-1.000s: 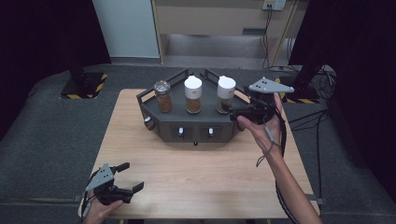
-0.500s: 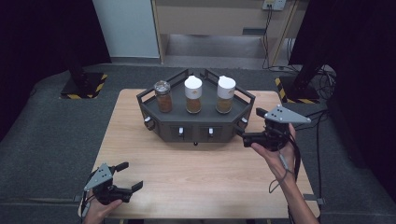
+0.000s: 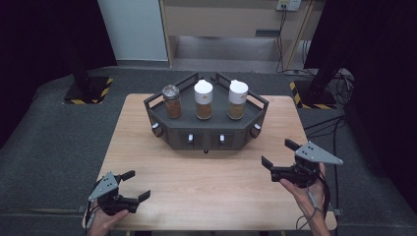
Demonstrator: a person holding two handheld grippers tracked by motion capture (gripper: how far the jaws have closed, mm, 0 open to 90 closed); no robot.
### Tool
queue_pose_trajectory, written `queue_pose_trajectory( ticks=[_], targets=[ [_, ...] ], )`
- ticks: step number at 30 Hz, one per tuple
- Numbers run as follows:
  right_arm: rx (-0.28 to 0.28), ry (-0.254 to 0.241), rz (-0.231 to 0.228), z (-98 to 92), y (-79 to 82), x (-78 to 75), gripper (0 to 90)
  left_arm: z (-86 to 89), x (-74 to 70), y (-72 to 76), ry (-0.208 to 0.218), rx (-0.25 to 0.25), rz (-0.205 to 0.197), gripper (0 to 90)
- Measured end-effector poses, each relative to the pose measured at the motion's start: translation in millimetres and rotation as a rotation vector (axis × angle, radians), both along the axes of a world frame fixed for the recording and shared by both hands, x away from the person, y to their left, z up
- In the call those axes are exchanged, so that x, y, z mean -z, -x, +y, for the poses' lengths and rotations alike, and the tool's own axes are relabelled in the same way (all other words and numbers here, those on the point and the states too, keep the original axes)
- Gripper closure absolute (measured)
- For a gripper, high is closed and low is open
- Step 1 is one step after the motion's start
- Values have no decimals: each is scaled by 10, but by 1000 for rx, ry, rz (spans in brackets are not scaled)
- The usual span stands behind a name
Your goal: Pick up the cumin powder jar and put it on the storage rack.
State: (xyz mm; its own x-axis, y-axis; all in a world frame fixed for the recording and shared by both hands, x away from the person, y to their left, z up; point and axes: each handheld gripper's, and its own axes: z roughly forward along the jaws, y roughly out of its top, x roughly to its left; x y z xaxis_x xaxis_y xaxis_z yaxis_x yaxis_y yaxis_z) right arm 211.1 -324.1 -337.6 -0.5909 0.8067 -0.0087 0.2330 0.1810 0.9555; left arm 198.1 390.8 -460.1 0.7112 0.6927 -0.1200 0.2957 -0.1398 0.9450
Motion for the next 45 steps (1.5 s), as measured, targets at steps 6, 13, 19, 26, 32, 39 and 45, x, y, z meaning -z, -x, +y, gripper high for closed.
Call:
queue_pose_trajectory(
  ticks=[6, 13, 19, 26, 32, 39, 45],
  targets=[
    [-3, -19, 16, -104, 132, 220, 26, -1, 0, -3, 0, 2, 2, 13],
    [-1, -25, 46, -191, 262, 455, 23, -6, -2, -7, -2, 4, 5, 13],
    [12, -29, 66, -223, 330, 617, 23, -13, -8, -6, -7, 8, 4, 14],
    [11, -38, 75, -259, 360, 756, 23, -17, -15, 0, -10, 11, -1, 14],
    [-6, -32, 68, -286, 350, 813, 23, -15, -9, -4, -3, 15, -5, 14],
    [-6, -14, 55, -278, 322, 877, 23, -30, -12, -21, -8, 24, -9, 13],
    [1, -8, 58, -268, 322, 879, 23, -35, -13, -25, -10, 27, -8, 13]
  ],
)
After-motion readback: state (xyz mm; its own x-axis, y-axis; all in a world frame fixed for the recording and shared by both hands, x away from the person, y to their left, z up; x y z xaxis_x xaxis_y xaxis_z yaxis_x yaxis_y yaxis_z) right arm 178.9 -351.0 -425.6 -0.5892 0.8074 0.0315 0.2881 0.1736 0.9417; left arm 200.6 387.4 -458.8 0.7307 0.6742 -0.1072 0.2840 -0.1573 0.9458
